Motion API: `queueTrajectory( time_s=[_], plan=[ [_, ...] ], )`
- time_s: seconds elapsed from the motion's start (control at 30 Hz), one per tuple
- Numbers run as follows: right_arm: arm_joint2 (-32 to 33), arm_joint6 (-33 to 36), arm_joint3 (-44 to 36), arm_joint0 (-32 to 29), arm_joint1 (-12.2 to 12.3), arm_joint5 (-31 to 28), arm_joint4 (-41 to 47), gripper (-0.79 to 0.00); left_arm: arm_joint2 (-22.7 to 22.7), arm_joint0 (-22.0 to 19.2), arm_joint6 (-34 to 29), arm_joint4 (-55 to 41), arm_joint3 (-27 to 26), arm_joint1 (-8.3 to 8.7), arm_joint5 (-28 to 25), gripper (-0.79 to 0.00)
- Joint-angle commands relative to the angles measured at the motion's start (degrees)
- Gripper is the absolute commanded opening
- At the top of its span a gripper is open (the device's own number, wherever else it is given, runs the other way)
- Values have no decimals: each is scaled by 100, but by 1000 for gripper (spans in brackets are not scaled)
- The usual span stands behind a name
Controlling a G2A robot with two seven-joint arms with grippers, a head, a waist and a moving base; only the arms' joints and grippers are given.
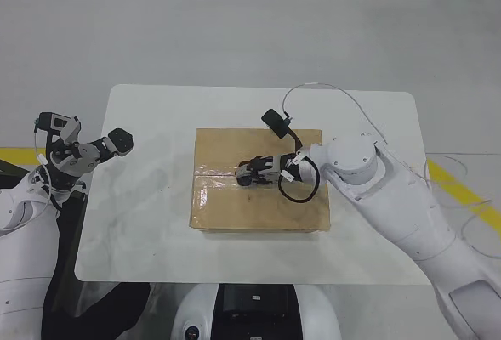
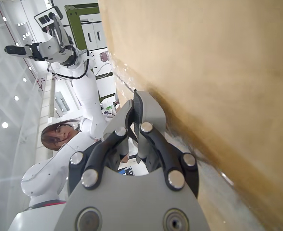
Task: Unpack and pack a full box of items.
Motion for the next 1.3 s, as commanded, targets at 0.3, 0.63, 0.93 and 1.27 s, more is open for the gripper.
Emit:
queueTrajectory(
  time_s=[0.3,0.63,0.93,1.27],
  plan=[
    [399,-47,-363,-349,170,612,-434,-785,0,0,0,0,0,0,0,0],
    [1346,222,-1063,-1122,588,1196,-1207,-785,0,0,0,0,0,0,0,0],
    [2226,334,-1644,-1806,879,1560,-1604,-785,0,0,0,0,0,0,0,0],
    [2982,257,-2054,-2333,1078,1855,-1810,-785,0,0,0,0,0,0,0,0]
  ],
)
